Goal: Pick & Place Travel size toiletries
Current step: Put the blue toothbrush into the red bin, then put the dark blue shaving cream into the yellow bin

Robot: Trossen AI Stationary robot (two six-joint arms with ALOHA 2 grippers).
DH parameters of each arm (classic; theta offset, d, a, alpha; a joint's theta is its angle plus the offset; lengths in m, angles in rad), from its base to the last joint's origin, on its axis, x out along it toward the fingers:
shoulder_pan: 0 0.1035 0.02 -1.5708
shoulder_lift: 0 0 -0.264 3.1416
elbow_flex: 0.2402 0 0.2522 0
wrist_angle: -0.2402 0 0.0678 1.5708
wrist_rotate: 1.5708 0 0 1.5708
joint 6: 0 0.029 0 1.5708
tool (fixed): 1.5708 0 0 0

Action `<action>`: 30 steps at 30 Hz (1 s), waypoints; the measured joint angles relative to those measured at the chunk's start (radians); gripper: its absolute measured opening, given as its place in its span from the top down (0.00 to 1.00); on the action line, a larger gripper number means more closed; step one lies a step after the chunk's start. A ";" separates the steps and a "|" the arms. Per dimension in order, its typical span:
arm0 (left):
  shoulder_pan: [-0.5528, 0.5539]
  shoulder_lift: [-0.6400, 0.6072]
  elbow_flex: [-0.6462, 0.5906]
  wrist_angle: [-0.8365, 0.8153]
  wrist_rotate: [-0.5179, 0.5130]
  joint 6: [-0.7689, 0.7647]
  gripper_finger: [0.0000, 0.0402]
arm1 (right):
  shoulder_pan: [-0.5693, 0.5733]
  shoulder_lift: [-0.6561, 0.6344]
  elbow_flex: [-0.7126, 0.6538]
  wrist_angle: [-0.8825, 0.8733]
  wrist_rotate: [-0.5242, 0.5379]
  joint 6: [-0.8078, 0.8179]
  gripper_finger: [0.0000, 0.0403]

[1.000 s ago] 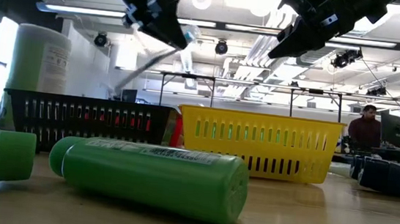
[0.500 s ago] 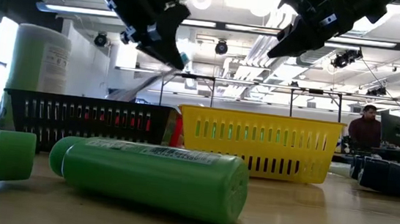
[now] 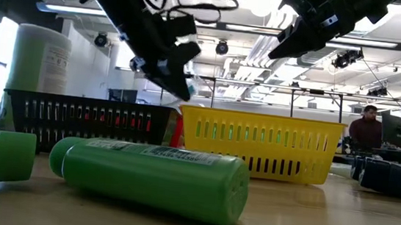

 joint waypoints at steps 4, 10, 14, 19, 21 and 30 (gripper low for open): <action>0.000 0.015 0.001 0.015 0.006 0.005 0.84 | 0.000 0.000 0.000 0.001 0.000 0.000 0.99; 0.000 0.015 -0.001 -0.003 0.006 0.009 0.84 | 0.000 0.000 0.000 0.001 0.000 0.000 0.99; 0.007 0.015 -0.001 -0.006 0.006 0.009 0.81 | 0.000 0.000 0.000 0.001 0.000 0.000 0.99; 0.014 0.015 -0.001 -0.004 0.006 0.009 0.67 | 0.000 0.000 0.000 0.001 0.000 0.000 0.99; 0.014 0.015 -0.001 -0.005 0.006 0.015 0.62 | 0.000 0.000 0.000 0.000 0.000 0.000 0.99; 0.012 -0.077 0.078 -0.046 0.008 0.128 0.57 | 0.000 0.000 0.000 0.000 0.000 0.000 0.99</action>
